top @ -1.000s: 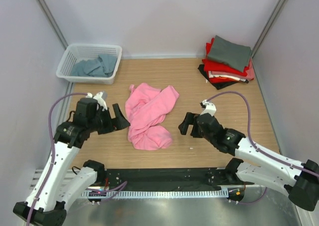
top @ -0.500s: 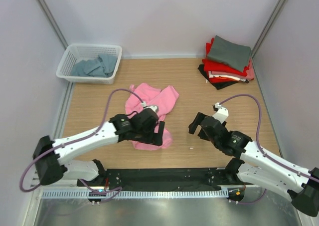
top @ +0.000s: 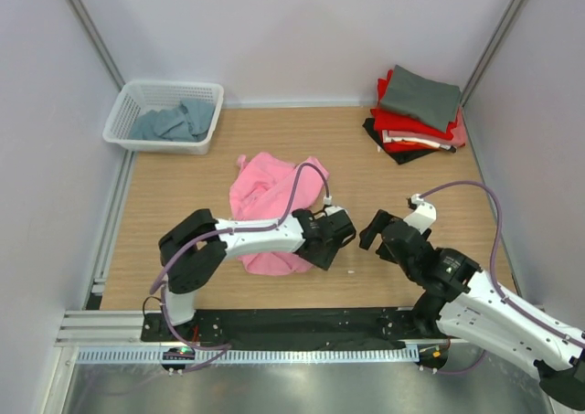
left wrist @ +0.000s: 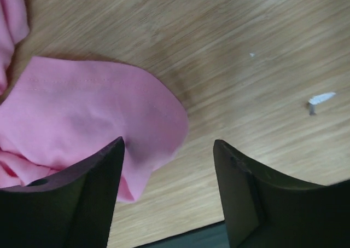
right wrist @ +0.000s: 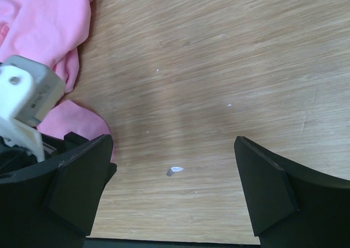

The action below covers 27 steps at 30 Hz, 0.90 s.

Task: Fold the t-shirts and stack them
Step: Flatten the tshirt out

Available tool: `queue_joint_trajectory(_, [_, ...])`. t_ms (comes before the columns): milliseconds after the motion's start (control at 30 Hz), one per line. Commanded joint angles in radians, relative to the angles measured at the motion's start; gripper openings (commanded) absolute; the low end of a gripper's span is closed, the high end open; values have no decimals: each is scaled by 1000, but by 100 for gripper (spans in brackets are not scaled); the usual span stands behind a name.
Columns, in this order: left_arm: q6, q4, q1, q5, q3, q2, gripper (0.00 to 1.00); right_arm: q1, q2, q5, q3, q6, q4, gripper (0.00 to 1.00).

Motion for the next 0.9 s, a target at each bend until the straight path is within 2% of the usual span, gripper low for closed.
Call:
queue_joint_trajectory(0, [31,-25,-5,-70,33,36,62,2,-7,48,15,0,-12,100])
queue_joint_trajectory(100, [31,-46,-5,-96,35,66,37,2,-8,54,12,-4,-10,100])
queue_joint_trajectory(133, [29,-60,-5,-120,42,64,10,2,-8,56,10,-4,-10,100])
queue_joint_trajectory(167, [25,-72,-6,-137,52,57,0,3,-7,61,7,-4,-6,100])
queue_joint_trajectory(233, [23,-132,-6,-174,87,-11,0,2,-7,64,6,-4,0,100])
queue_joint_trajectory(333, [6,-266,-6,-200,252,-144,0,2,-4,77,13,-4,5,100])
queue_joint_trajectory(367, [5,-288,-6,-225,356,-260,0,2,2,82,23,-6,5,100])
queue_joint_trajectory(467, [-12,-337,15,-327,458,-432,0,2,19,94,43,-17,20,100])
queue_joint_trajectory(500, [-18,-336,32,-337,461,-532,0,2,36,99,44,-18,25,100])
queue_joint_trajectory(567, [-23,-328,92,-363,414,-633,0,3,56,91,47,-23,57,100])
queue_joint_trajectory(633, [-36,-345,132,-383,290,-761,0,2,102,62,40,-23,103,100])
queue_joint_trajectory(800, [-164,-377,143,-407,-23,-1027,0,3,214,-30,17,-27,207,100])
queue_joint_trajectory(867, [-188,-384,144,-392,-146,-1085,1,2,271,-64,17,-27,249,100])
